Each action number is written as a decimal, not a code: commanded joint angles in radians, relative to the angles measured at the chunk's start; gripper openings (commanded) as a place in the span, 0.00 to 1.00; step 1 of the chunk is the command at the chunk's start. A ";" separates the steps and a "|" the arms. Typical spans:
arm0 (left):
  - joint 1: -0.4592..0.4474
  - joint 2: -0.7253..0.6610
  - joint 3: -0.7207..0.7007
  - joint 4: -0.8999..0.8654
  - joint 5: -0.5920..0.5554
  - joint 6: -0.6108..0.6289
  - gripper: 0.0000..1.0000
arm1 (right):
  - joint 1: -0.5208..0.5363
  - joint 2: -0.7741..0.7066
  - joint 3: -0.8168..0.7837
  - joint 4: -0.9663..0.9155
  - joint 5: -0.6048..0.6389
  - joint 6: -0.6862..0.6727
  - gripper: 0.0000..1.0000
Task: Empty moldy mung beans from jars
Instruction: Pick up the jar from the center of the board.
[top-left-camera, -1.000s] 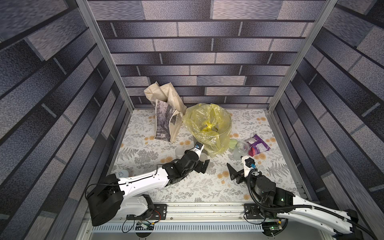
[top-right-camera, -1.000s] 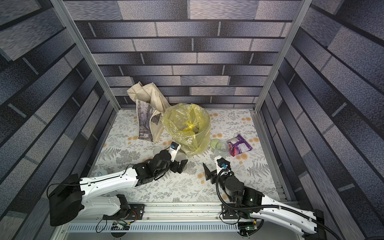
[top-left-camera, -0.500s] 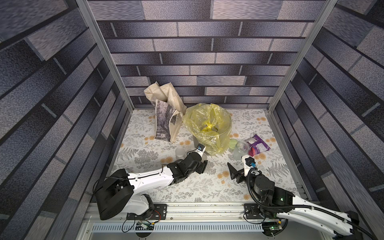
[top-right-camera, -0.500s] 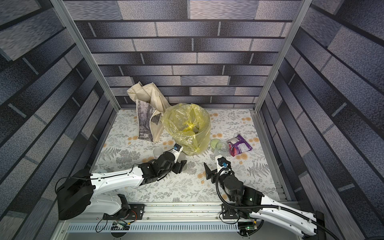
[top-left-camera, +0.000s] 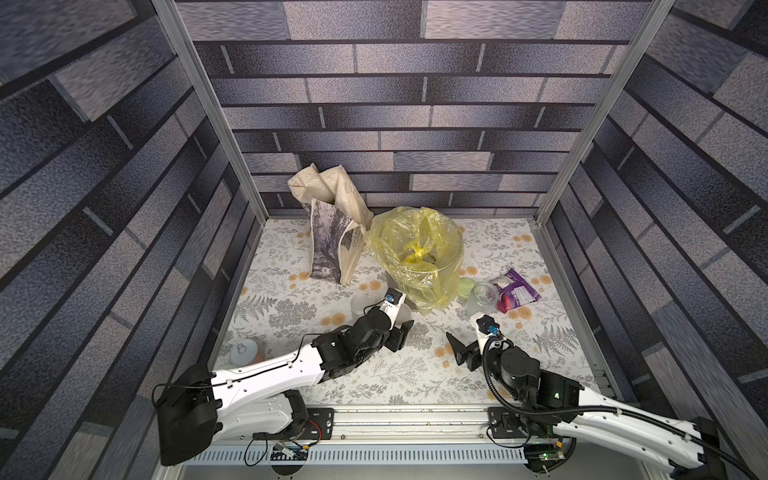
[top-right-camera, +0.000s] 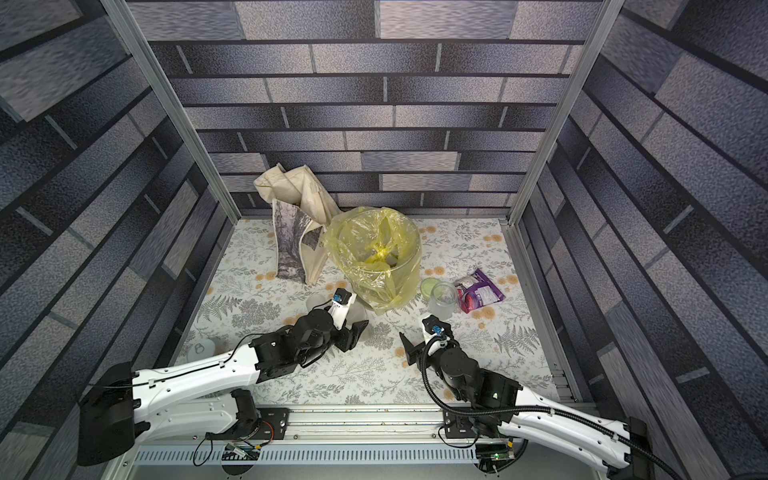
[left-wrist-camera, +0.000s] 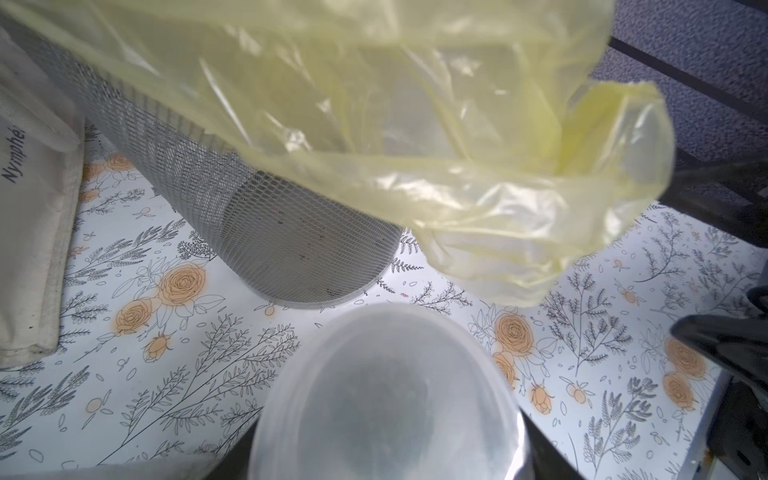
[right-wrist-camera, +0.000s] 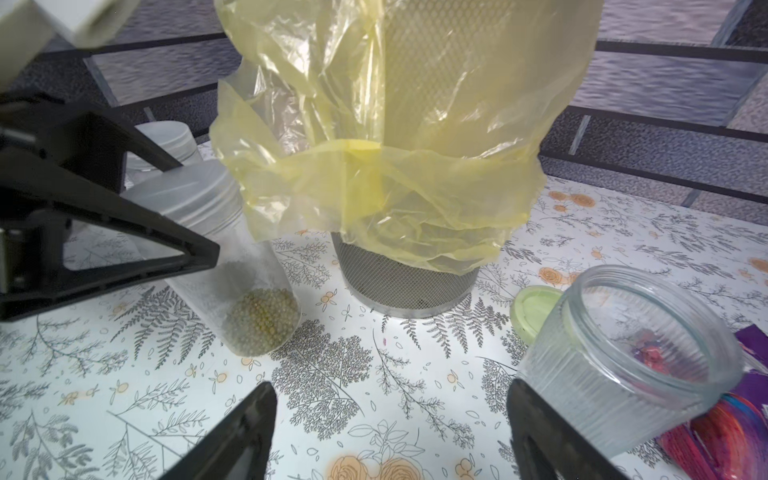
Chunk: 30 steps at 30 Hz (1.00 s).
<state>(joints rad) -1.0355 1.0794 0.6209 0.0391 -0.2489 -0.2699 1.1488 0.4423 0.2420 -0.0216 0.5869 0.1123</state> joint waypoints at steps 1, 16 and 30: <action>-0.018 -0.072 0.056 -0.115 -0.015 0.006 0.63 | -0.010 0.038 0.045 0.060 -0.079 -0.037 0.87; -0.078 -0.299 0.184 -0.400 -0.010 0.007 0.66 | -0.046 0.168 0.116 0.166 -0.206 -0.076 0.87; -0.066 -0.216 0.393 -0.525 -0.015 0.074 0.66 | -0.072 0.184 0.284 0.093 -0.293 -0.113 0.85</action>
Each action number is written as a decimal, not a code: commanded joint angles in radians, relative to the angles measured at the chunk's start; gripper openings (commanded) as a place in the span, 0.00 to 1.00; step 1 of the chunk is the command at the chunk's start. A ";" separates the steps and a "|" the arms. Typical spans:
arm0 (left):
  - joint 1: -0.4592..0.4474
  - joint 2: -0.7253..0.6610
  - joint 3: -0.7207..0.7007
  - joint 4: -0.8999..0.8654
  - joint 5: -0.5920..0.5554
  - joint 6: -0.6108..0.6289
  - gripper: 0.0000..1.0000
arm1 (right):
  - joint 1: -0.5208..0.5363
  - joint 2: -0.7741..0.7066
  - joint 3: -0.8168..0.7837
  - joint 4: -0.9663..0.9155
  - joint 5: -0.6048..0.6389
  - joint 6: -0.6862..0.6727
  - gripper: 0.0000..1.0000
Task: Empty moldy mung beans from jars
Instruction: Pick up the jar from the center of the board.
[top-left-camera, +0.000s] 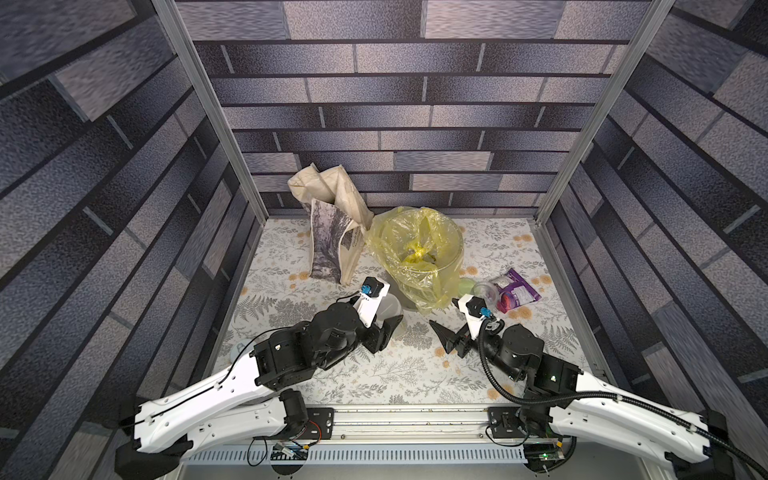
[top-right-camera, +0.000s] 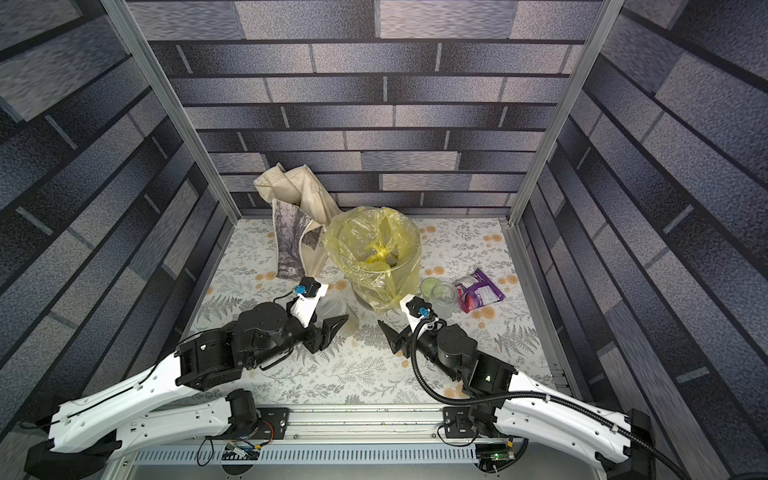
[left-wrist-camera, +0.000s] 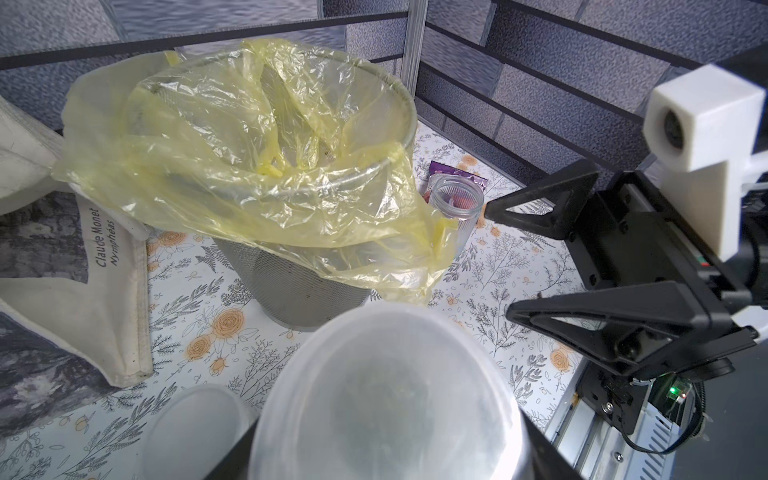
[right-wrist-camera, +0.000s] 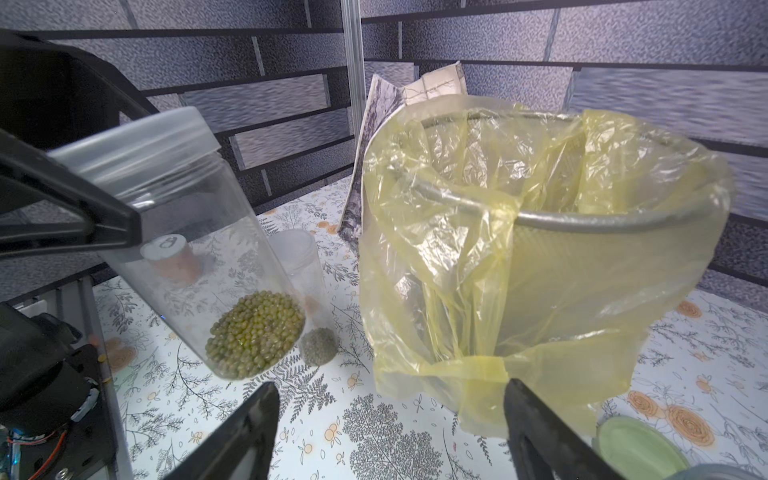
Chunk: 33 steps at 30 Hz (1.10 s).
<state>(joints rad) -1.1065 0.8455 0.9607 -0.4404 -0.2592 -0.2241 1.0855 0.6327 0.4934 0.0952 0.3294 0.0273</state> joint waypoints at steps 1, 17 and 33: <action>0.007 0.028 0.070 -0.058 -0.002 0.025 0.66 | -0.010 -0.008 0.034 -0.015 -0.041 -0.035 0.86; 0.076 0.170 0.365 -0.186 0.150 0.061 0.66 | -0.047 0.089 0.192 -0.046 -0.401 -0.219 0.94; 0.115 0.260 0.520 -0.203 0.298 0.074 0.67 | -0.090 0.202 0.255 0.101 -0.447 -0.245 0.93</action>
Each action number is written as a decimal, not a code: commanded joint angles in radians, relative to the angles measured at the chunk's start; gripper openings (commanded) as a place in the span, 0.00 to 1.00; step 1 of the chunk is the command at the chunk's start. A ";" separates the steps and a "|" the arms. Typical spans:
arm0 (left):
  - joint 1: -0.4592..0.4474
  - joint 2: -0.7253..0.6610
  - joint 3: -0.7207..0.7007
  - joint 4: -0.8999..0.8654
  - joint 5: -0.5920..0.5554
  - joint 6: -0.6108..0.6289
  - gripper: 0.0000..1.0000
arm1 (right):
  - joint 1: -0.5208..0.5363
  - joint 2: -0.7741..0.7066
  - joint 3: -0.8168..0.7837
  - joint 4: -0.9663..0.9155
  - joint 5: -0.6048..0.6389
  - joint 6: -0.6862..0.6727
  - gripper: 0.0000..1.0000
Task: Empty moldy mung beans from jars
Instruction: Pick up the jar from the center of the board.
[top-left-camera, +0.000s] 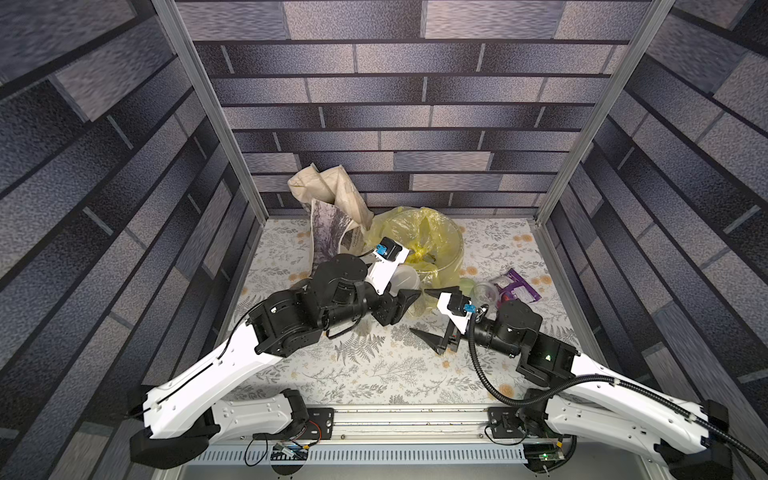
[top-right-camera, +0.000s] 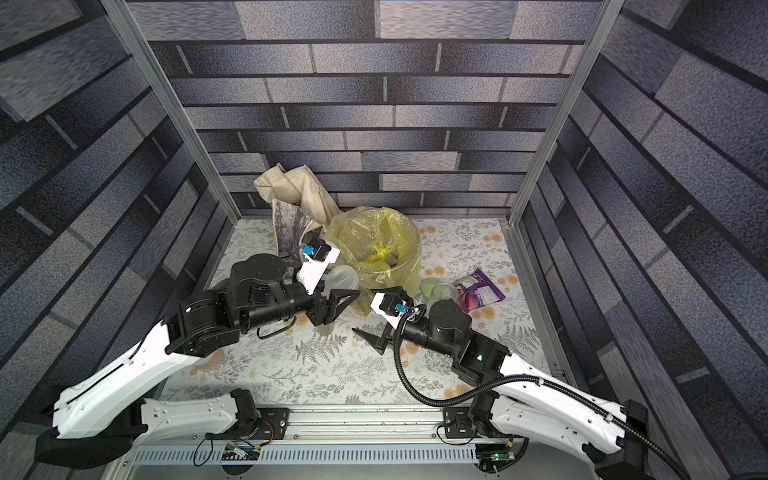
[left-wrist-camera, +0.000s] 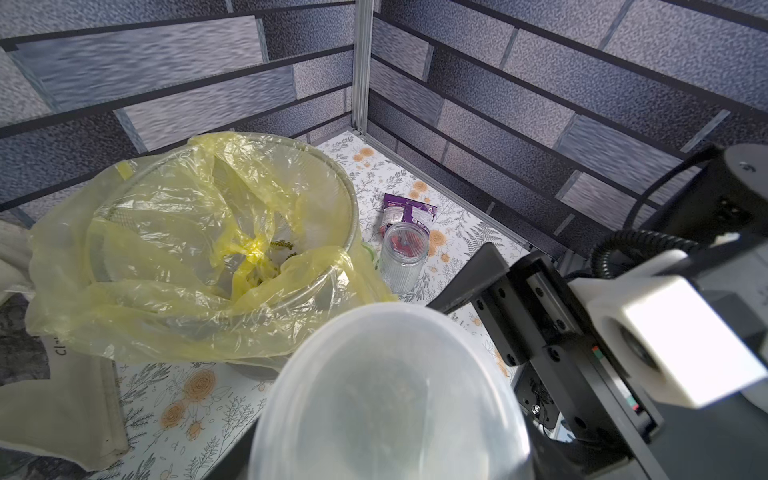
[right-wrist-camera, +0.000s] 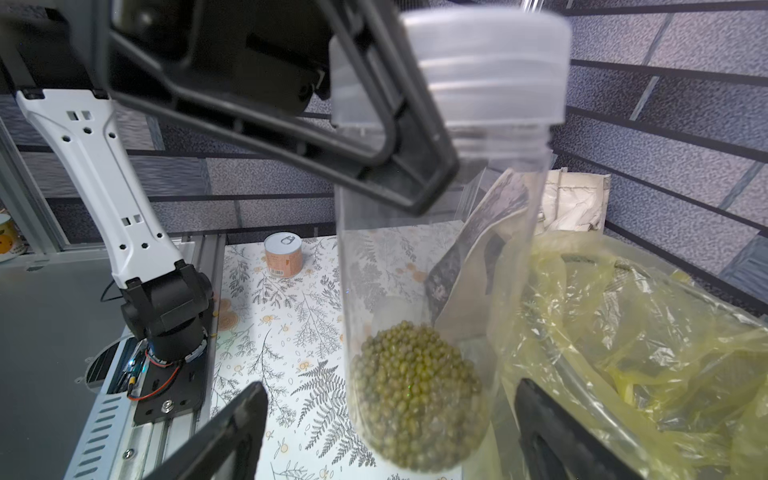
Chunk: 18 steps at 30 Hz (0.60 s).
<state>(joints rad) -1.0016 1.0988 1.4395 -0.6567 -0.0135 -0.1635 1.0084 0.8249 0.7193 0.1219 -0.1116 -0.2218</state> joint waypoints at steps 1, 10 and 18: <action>0.015 0.008 0.045 0.016 0.064 0.013 0.67 | -0.018 0.017 0.032 0.086 -0.007 0.008 0.91; 0.042 0.021 0.051 0.066 0.128 0.012 0.67 | -0.073 0.074 0.021 0.194 -0.075 0.073 0.82; 0.059 0.030 0.050 0.116 0.185 0.010 0.67 | -0.090 0.118 0.030 0.237 -0.111 0.105 0.82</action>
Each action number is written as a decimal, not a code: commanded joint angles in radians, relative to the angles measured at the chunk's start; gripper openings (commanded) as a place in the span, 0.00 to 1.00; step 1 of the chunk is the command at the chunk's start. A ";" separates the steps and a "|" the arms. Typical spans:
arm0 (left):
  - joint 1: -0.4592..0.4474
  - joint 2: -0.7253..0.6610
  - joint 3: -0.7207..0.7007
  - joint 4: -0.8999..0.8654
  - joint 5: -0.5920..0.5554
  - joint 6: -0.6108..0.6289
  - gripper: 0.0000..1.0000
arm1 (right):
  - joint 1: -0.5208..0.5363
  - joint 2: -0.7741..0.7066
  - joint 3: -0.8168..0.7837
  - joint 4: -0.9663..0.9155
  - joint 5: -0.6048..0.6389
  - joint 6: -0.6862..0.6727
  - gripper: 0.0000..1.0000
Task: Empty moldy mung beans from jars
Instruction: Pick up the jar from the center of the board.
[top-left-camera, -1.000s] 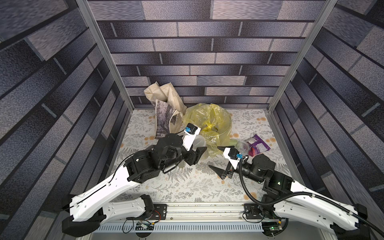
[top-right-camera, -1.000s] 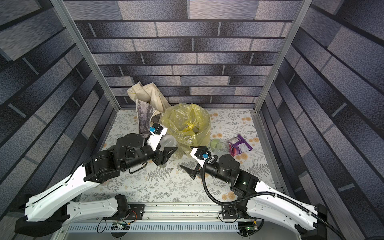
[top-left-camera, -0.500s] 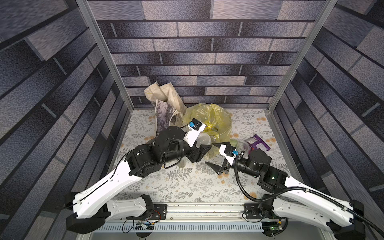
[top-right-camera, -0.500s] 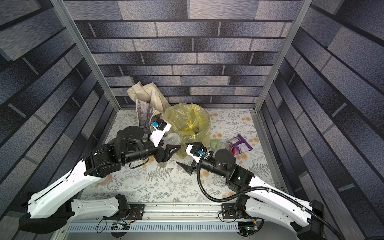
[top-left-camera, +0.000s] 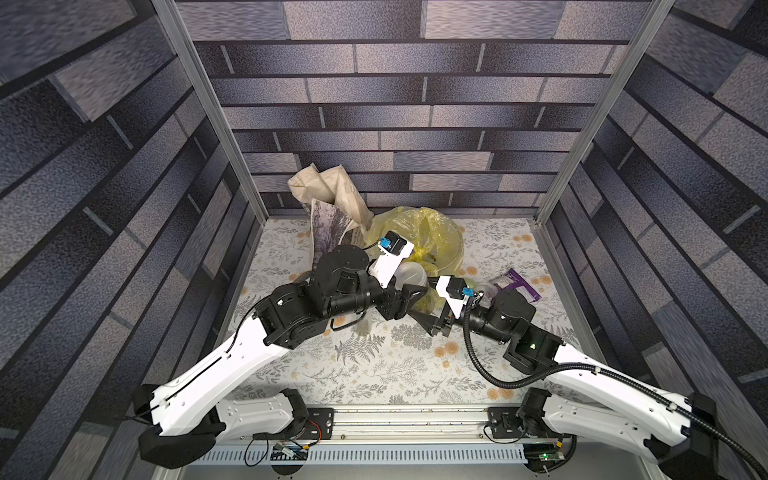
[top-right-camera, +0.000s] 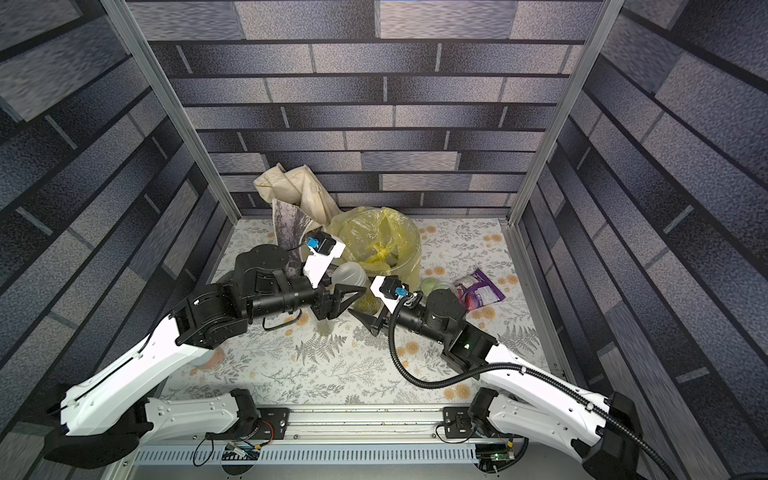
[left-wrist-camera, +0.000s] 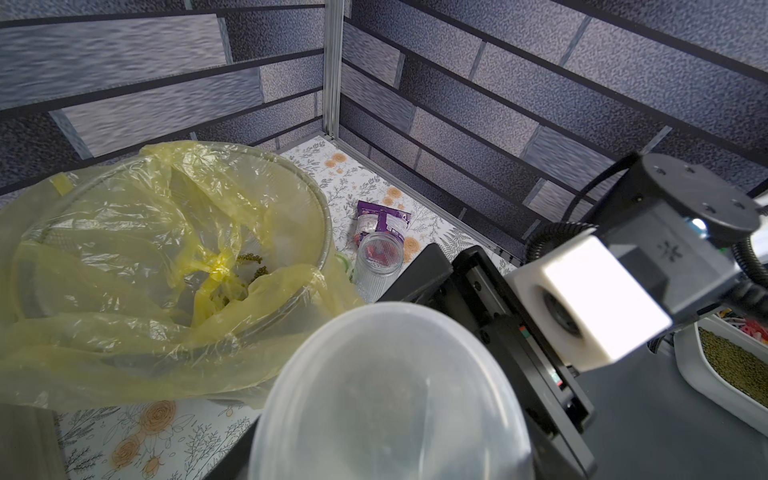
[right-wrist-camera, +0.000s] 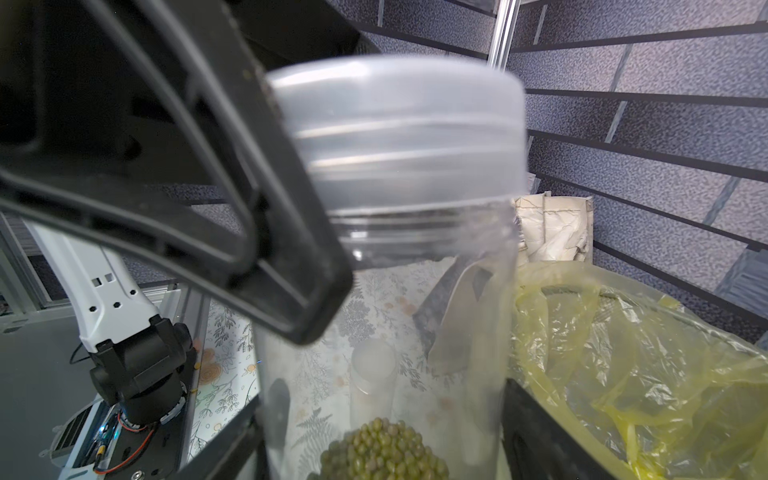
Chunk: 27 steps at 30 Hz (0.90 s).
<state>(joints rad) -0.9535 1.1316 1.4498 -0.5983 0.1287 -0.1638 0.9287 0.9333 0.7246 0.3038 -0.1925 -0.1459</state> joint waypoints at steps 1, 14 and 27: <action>0.012 -0.003 0.038 0.064 0.050 0.010 0.67 | -0.010 0.013 0.024 0.061 -0.030 0.031 0.82; 0.049 -0.005 -0.003 0.112 0.068 -0.018 0.81 | -0.023 -0.006 -0.017 0.133 -0.034 0.085 0.56; 0.049 -0.080 -0.087 0.215 0.020 -0.056 1.00 | -0.033 -0.010 -0.031 0.117 -0.030 0.130 0.55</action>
<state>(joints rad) -0.9089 1.0988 1.3911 -0.4519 0.1684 -0.1947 0.9058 0.9398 0.6998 0.3744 -0.2119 -0.0429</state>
